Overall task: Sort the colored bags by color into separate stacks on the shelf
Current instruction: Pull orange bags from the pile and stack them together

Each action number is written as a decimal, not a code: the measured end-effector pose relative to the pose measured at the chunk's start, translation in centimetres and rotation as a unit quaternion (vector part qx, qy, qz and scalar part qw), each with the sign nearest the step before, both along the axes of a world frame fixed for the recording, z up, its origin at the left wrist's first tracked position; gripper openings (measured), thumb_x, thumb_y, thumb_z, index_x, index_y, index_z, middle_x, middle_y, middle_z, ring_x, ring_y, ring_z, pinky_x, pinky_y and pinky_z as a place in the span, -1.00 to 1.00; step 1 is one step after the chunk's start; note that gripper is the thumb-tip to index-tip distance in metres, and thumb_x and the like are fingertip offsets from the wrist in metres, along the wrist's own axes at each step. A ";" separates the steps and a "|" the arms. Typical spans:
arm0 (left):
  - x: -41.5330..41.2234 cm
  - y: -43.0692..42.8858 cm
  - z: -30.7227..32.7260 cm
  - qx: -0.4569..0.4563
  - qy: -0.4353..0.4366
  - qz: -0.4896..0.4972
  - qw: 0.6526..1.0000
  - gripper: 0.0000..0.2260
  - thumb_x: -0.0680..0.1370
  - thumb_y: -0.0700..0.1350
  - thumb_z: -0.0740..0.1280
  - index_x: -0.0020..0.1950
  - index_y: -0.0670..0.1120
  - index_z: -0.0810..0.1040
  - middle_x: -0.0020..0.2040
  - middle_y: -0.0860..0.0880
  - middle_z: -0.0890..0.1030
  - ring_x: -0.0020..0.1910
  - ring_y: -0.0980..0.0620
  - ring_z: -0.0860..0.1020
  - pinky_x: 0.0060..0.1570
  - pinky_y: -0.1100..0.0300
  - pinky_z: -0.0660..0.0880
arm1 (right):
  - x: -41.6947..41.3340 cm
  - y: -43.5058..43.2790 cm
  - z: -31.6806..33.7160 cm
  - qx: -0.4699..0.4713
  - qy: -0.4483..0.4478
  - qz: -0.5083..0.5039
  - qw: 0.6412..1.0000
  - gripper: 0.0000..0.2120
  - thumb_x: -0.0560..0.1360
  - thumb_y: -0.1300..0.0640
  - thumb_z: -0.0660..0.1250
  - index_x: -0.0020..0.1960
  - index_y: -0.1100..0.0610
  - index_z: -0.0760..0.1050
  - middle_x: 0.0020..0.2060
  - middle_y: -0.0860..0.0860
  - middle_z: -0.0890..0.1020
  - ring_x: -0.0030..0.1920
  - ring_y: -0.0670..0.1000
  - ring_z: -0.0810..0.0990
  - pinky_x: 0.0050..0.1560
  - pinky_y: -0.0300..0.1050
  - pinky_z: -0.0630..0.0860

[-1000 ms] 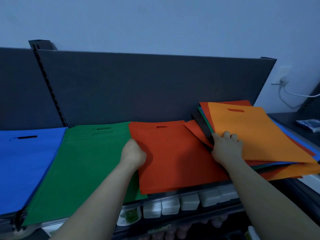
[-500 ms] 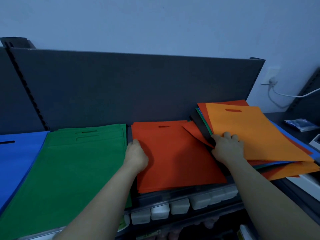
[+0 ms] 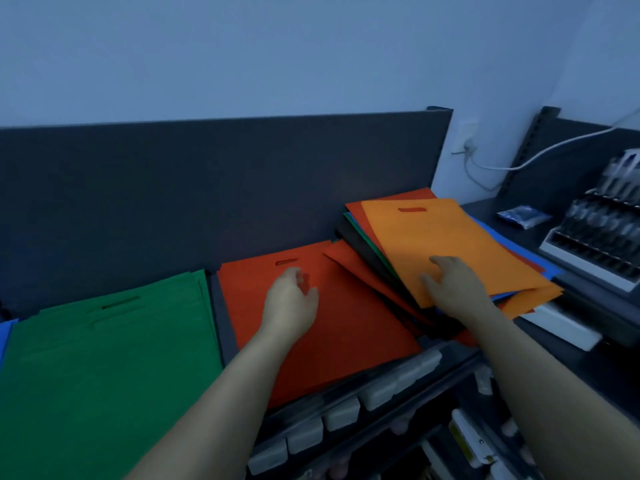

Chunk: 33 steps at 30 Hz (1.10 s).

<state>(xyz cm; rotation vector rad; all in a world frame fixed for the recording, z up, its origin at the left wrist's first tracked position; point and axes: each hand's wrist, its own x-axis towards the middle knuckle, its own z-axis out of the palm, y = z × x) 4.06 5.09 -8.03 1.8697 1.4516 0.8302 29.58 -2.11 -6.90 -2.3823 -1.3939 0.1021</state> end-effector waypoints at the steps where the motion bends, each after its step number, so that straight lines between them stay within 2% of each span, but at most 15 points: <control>1: 1.0 -0.1 0.0 -0.004 -0.012 -0.015 1.000 -0.57 0.53 -0.13 0.34 0.38 -0.20 0.39 0.25 -0.14 0.54 0.24 -0.08 0.51 0.24 0.15 0.38 | 0.8 -0.3 0.2 -0.013 -0.008 -0.011 1.000 -0.47 0.60 -0.05 0.18 0.49 0.17 0.23 0.43 0.18 0.31 0.32 0.19 0.41 0.30 0.11 0.39; 7: 6.5 0.1 0.2 -0.049 -0.046 -0.063 0.996 -0.59 0.55 -0.07 0.33 0.36 -0.18 0.43 0.24 -0.11 0.56 0.22 -0.01 0.51 0.17 0.23 0.38 | 5.6 -0.4 1.5 -0.073 -0.037 -0.060 0.995 -0.48 0.59 -0.10 0.13 0.47 0.11 0.25 0.41 0.15 0.34 0.33 0.19 0.40 0.31 0.08 0.37; 9: 8.3 0.3 0.2 -0.079 -0.072 -0.067 0.992 -0.59 0.56 -0.05 0.32 0.37 -0.18 0.43 0.25 -0.10 0.55 0.22 0.00 0.52 0.13 0.26 0.37 | 6.7 0.0 1.5 -0.103 -0.036 -0.054 0.993 -0.52 0.57 -0.12 0.12 0.42 0.08 0.32 0.34 0.14 0.39 0.28 0.18 0.43 0.29 0.08 0.37; 13: 11.2 0.7 -0.3 -0.112 -0.103 -0.055 0.987 -0.63 0.57 -0.05 0.32 0.31 -0.21 0.49 0.19 -0.10 0.58 0.17 -0.04 0.55 0.14 0.18 0.44 | 7.0 0.3 0.8 -0.088 -0.073 0.013 0.993 -0.63 0.54 -0.12 0.19 0.26 0.02 0.46 0.17 0.08 0.47 0.16 0.12 0.48 0.19 0.07 0.44; 15: 11.8 1.4 -0.7 -0.114 -0.127 -0.043 0.984 -0.74 0.56 -0.06 0.33 0.15 -0.19 0.58 0.05 -0.09 0.63 0.02 -0.07 0.59 0.00 0.11 0.52 | 6.5 0.3 0.7 -0.072 -0.065 0.068 0.993 -0.71 0.53 -0.10 0.22 0.19 -0.03 0.51 0.16 0.04 0.49 0.17 0.09 0.47 0.20 0.07 0.43; 17: 11.8 1.7 -0.7 -0.128 -0.141 -0.019 0.981 -0.80 0.54 -0.06 0.36 0.06 -0.15 0.57 -0.04 -0.05 0.62 -0.09 -0.02 0.58 -0.18 0.15 0.51 | 6.3 0.2 0.9 -0.059 -0.040 0.113 0.991 -0.76 0.54 -0.05 0.24 0.15 -0.03 0.54 0.14 -0.01 0.53 0.17 0.05 0.49 0.20 0.02 0.43; 18: 11.7 1.8 -0.8 -0.135 -0.149 -0.008 0.980 -0.83 0.52 -0.08 0.38 0.05 -0.13 0.54 -0.05 -0.04 0.61 -0.10 -0.01 0.58 -0.19 0.15 0.51 | 6.7 0.1 1.0 -0.043 -0.031 0.116 0.992 -0.76 0.54 -0.04 0.24 0.15 -0.01 0.55 0.14 -0.01 0.54 0.17 0.04 0.50 0.20 0.01 0.44; 20: 11.4 1.8 -1.0 -0.138 -0.164 0.005 0.977 -0.87 0.50 -0.15 0.40 0.00 -0.10 0.50 -0.08 -0.03 0.61 -0.11 -0.01 0.59 -0.14 0.10 0.55 | 8.1 0.0 1.4 -0.019 -0.043 0.064 0.997 -0.68 0.54 -0.05 0.23 0.24 0.02 0.51 0.20 0.02 0.53 0.23 0.08 0.48 0.24 0.02 0.42; 22: 11.3 1.5 -0.9 -0.120 -0.162 0.013 0.979 -0.87 0.48 -0.19 0.41 -0.03 -0.09 0.50 -0.12 0.00 0.60 -0.16 0.04 0.58 -0.15 0.10 0.55 | 9.8 -0.3 1.4 -0.043 -0.055 -0.008 0.998 -0.58 0.54 -0.11 0.21 0.32 0.06 0.42 0.25 0.07 0.49 0.25 0.14 0.45 0.25 0.06 0.39; 24: 11.3 1.2 -0.9 -0.095 -0.156 0.016 0.983 -0.85 0.47 -0.17 0.43 0.00 -0.08 0.53 -0.11 0.04 0.59 -0.15 0.07 0.57 -0.14 0.12 0.55 | 10.4 -0.3 1.1 -0.084 -0.057 -0.017 0.995 -0.57 0.54 -0.15 0.20 0.26 0.11 0.42 0.18 0.10 0.49 0.17 0.14 0.46 0.19 0.05 0.42; 26: 11.3 1.1 -0.8 -0.075 -0.153 0.018 0.985 -0.78 0.45 -0.15 0.45 0.08 -0.05 0.56 -0.06 0.05 0.59 -0.07 0.04 0.57 -0.07 0.10 0.55 | 10.4 -0.1 0.6 -0.075 -0.053 -0.002 0.996 -0.59 0.54 -0.13 0.20 0.23 0.15 0.43 0.13 0.10 0.51 0.11 0.13 0.48 0.13 0.04 0.45; 28: 11.4 1.0 -0.7 -0.038 -0.138 0.023 0.989 -0.67 0.44 -0.16 0.46 0.19 -0.03 0.57 -0.01 0.05 0.58 0.00 0.03 0.56 -0.06 0.18 0.48 | 10.3 0.0 0.5 -0.062 -0.053 0.012 0.997 -0.60 0.55 -0.11 0.20 0.21 0.16 0.44 0.11 0.09 0.52 0.08 0.11 0.51 0.10 0.03 0.47; 30: 11.5 0.7 -0.5 0.004 -0.117 0.028 0.993 -0.58 0.44 -0.17 0.45 0.28 0.00 0.54 0.09 0.00 0.56 0.08 0.04 0.52 -0.01 0.25 0.40 | 10.3 0.0 0.4 -0.068 -0.063 0.017 0.996 -0.67 0.56 -0.10 0.18 0.10 0.15 0.46 0.03 0.06 0.53 -0.02 0.06 0.53 0.01 -0.02 0.48; 33: 11.8 0.0 0.0 0.063 -0.086 0.034 0.994 -0.51 0.47 -0.18 0.42 0.38 0.02 0.44 0.12 -0.04 0.47 0.01 0.10 0.43 -0.01 0.38 0.27 | 10.1 0.0 0.0 -0.070 -0.089 0.019 0.993 -0.71 0.58 -0.08 0.14 -0.09 0.11 0.46 -0.13 0.02 0.51 -0.17 0.00 0.50 -0.12 -0.05 0.46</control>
